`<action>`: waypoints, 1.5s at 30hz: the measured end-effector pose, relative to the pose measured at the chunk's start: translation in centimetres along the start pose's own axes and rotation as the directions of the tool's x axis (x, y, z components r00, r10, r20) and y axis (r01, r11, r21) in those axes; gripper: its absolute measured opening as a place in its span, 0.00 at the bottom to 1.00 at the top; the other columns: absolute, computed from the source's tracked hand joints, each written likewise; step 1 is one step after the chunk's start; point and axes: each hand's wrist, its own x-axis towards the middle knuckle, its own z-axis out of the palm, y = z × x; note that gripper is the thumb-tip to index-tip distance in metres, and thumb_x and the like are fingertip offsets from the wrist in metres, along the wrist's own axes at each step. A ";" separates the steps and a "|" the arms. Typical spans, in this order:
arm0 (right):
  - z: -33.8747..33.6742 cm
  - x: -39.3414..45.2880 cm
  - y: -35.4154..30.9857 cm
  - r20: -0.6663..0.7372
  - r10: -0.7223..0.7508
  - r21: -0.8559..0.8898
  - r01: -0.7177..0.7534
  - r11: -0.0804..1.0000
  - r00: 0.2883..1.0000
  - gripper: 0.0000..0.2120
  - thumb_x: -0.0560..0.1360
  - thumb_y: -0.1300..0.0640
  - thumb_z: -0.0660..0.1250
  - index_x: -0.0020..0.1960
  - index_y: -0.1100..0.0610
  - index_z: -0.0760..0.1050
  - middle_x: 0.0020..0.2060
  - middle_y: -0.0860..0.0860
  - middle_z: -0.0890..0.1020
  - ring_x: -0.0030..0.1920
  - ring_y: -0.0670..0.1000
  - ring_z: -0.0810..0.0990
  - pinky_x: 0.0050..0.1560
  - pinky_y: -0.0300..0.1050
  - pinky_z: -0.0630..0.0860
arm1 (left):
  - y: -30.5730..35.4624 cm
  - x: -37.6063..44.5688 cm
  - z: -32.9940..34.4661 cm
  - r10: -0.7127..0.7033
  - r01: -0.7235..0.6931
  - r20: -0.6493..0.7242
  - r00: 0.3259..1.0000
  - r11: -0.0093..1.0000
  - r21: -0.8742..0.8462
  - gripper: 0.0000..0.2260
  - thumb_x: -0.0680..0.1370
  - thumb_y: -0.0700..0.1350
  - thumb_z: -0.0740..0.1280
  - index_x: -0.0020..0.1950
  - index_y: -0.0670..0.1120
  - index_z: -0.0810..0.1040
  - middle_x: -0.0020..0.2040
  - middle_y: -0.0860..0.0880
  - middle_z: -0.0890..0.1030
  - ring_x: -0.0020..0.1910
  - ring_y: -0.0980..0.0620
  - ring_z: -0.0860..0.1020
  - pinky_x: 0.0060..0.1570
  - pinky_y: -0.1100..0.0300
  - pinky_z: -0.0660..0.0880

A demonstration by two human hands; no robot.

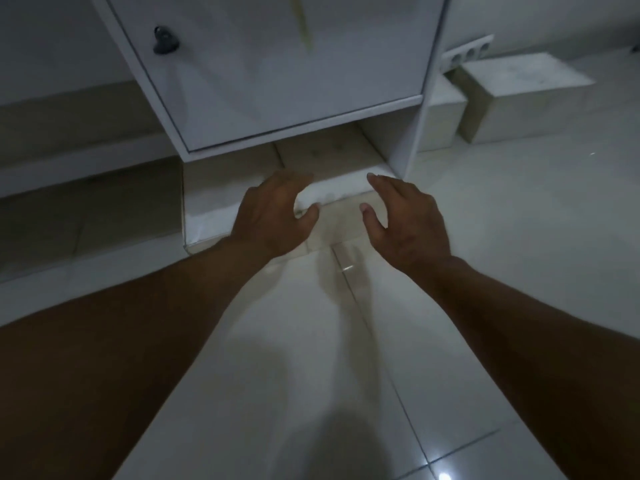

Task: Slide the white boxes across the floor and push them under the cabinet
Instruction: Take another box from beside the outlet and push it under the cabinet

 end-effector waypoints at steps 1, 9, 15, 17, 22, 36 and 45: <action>-1.1 0.1 0.7 -0.010 0.009 -0.016 -0.009 1.000 1.000 0.23 0.80 0.49 0.60 0.73 0.56 0.68 0.66 0.54 0.76 0.65 0.54 0.73 0.63 0.53 0.69 | 1.2 0.6 -0.1 0.017 -0.017 0.002 1.000 1.000 0.005 0.21 0.77 0.51 0.67 0.69 0.47 0.74 0.66 0.47 0.76 0.64 0.46 0.74 0.61 0.51 0.71; -11.1 5.5 9.3 -0.132 0.012 -0.092 -0.024 0.995 0.991 0.21 0.80 0.50 0.60 0.71 0.56 0.69 0.63 0.54 0.78 0.62 0.55 0.75 0.60 0.52 0.70 | 13.3 8.9 1.1 0.070 -0.070 0.009 0.997 0.996 -0.056 0.19 0.78 0.59 0.61 0.67 0.56 0.75 0.59 0.55 0.81 0.57 0.52 0.78 0.56 0.56 0.74; -16.9 9.6 17.1 -0.157 0.019 -0.081 -0.032 0.996 0.987 0.20 0.80 0.51 0.60 0.70 0.56 0.70 0.62 0.53 0.78 0.60 0.54 0.75 0.58 0.52 0.71 | 21.5 15.6 2.2 0.085 -0.085 0.013 0.996 0.996 -0.029 0.18 0.79 0.58 0.61 0.67 0.58 0.74 0.57 0.57 0.81 0.50 0.57 0.80 0.48 0.59 0.72; -18.7 11.0 19.6 -0.168 0.019 -0.070 -0.031 0.997 0.986 0.19 0.80 0.51 0.60 0.69 0.57 0.72 0.62 0.53 0.78 0.61 0.55 0.75 0.58 0.53 0.71 | 24.0 17.9 2.5 0.080 -0.080 0.012 0.997 0.997 0.008 0.19 0.79 0.58 0.61 0.69 0.58 0.73 0.58 0.57 0.80 0.54 0.55 0.79 0.50 0.57 0.73; -24.3 14.1 25.0 -0.217 0.056 -0.061 -0.070 0.996 0.975 0.19 0.79 0.52 0.62 0.67 0.57 0.73 0.62 0.54 0.79 0.61 0.56 0.75 0.57 0.54 0.70 | 30.5 24.4 1.7 0.051 -0.052 0.001 0.999 0.998 0.047 0.19 0.79 0.58 0.61 0.69 0.56 0.73 0.62 0.52 0.79 0.60 0.49 0.77 0.58 0.50 0.73; -32.2 15.9 37.7 -0.229 0.169 -0.173 -0.211 0.962 0.959 0.23 0.80 0.48 0.61 0.73 0.53 0.66 0.67 0.53 0.74 0.64 0.55 0.73 0.61 0.56 0.71 | 41.5 34.1 7.2 0.140 -0.140 0.009 0.990 0.983 0.117 0.20 0.78 0.57 0.61 0.68 0.52 0.74 0.65 0.46 0.76 0.62 0.43 0.75 0.59 0.49 0.68; -30.9 18.8 42.9 -0.194 0.276 -0.188 -0.312 0.931 0.941 0.24 0.80 0.47 0.60 0.73 0.54 0.66 0.68 0.53 0.73 0.65 0.55 0.72 0.61 0.54 0.70 | 41.8 41.1 10.5 0.180 -0.182 0.070 0.981 0.983 0.020 0.19 0.78 0.56 0.62 0.67 0.52 0.75 0.65 0.47 0.76 0.63 0.45 0.75 0.62 0.46 0.70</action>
